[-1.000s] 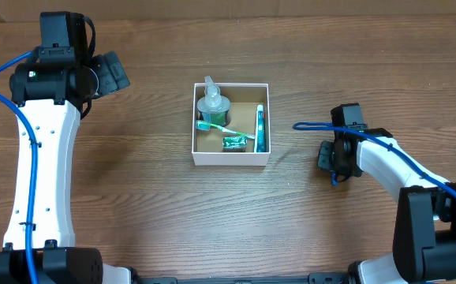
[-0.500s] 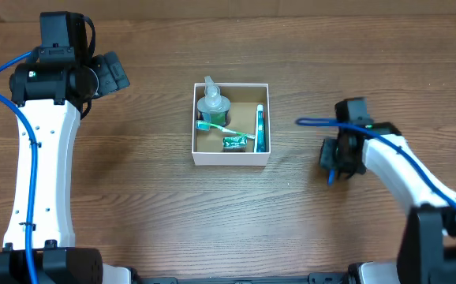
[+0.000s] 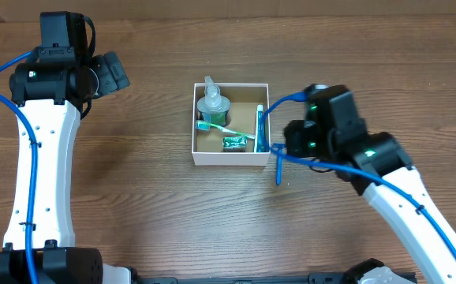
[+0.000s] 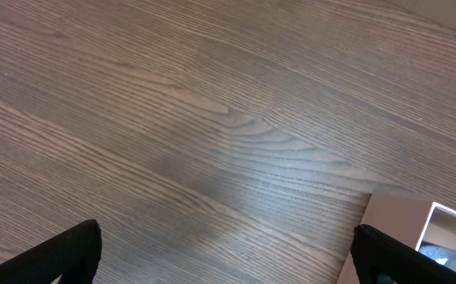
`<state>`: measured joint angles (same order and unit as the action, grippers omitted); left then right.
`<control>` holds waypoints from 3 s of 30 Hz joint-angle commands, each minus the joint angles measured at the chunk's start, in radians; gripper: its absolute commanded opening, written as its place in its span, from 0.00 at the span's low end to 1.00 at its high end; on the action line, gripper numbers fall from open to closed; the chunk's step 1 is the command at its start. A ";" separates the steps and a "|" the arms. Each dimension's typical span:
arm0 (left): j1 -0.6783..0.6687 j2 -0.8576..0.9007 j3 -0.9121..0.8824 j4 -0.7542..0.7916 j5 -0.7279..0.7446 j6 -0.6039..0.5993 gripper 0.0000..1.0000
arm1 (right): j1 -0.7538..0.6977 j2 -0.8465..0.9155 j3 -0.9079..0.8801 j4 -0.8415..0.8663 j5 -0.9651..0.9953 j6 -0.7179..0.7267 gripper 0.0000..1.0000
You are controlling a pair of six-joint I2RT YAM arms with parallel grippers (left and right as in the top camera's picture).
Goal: Pack container
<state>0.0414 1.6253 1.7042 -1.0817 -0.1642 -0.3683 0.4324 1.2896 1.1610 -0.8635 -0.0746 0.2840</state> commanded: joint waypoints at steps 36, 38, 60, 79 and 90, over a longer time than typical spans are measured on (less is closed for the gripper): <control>0.004 -0.004 0.011 0.001 0.000 -0.021 1.00 | 0.108 0.325 -0.077 0.202 -0.066 0.006 0.21; 0.004 -0.004 0.011 0.001 0.000 -0.021 1.00 | 0.101 0.325 -0.077 0.180 0.003 0.070 0.20; 0.004 -0.004 0.011 0.001 0.000 -0.021 1.00 | 0.043 0.349 -0.208 0.239 0.180 0.217 0.72; 0.004 -0.004 0.011 0.001 0.000 -0.021 1.00 | 0.014 0.456 -0.208 0.249 0.217 0.214 0.34; 0.004 -0.004 0.011 0.001 0.000 -0.021 1.00 | 0.006 0.453 -0.202 0.226 0.217 0.215 0.09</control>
<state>0.0414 1.6253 1.7042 -1.0817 -0.1642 -0.3683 0.4511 1.7439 0.9554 -0.6376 0.1341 0.4980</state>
